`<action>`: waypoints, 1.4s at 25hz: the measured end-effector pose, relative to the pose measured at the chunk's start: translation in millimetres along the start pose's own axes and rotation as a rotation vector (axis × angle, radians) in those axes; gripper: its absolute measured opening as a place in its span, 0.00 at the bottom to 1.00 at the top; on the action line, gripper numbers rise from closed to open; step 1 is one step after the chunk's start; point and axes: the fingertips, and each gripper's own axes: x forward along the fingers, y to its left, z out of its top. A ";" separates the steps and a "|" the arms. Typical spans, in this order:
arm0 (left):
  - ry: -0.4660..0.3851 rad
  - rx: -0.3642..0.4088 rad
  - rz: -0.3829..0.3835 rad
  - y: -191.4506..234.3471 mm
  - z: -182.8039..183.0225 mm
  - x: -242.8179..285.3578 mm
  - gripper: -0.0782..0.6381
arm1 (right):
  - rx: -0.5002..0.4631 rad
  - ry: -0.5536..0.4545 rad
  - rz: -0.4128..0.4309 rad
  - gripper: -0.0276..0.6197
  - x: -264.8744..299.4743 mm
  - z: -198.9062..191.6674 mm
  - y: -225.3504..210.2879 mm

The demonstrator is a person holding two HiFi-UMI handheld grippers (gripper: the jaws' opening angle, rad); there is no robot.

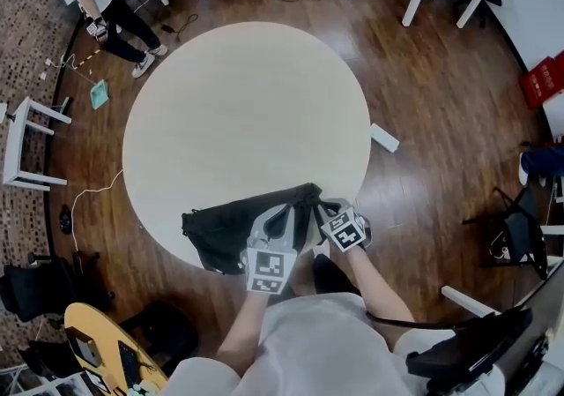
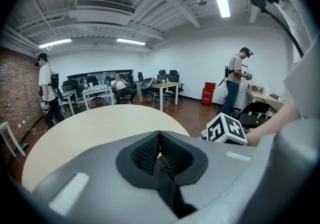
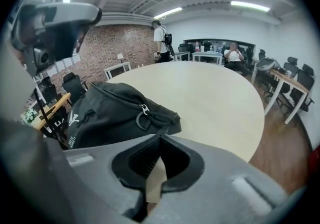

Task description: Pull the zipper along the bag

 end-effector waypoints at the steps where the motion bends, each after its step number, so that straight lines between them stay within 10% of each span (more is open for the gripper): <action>1: 0.021 0.015 -0.013 -2.5 -5.1 4.2 0.13 | 0.003 0.014 -0.010 0.03 4.3 -3.9 -3.0; 4: 0.077 0.062 -0.067 -4.8 -14.4 13.0 0.14 | 0.001 0.036 -0.031 0.03 12.7 -5.5 -2.5; 8: 0.213 0.192 -0.226 -21.0 -30.2 38.0 0.40 | -0.072 0.042 -0.039 0.03 19.5 -3.9 7.1; 14: 0.554 0.719 -0.457 -48.9 -108.6 92.1 0.49 | -0.163 0.024 -0.021 0.03 18.6 -7.5 7.9; 18: 0.671 0.885 -0.544 -47.5 -147.7 110.8 0.38 | -0.172 0.022 0.011 0.03 18.8 -6.2 9.2; 24: 0.661 0.857 -0.557 -57.8 -151.3 115.0 0.15 | -0.177 0.026 0.013 0.03 18.8 -8.4 6.1; 35: 0.408 0.547 -0.448 -50.4 -101.5 57.2 0.15 | -0.153 0.074 -0.053 0.03 17.8 -15.5 1.0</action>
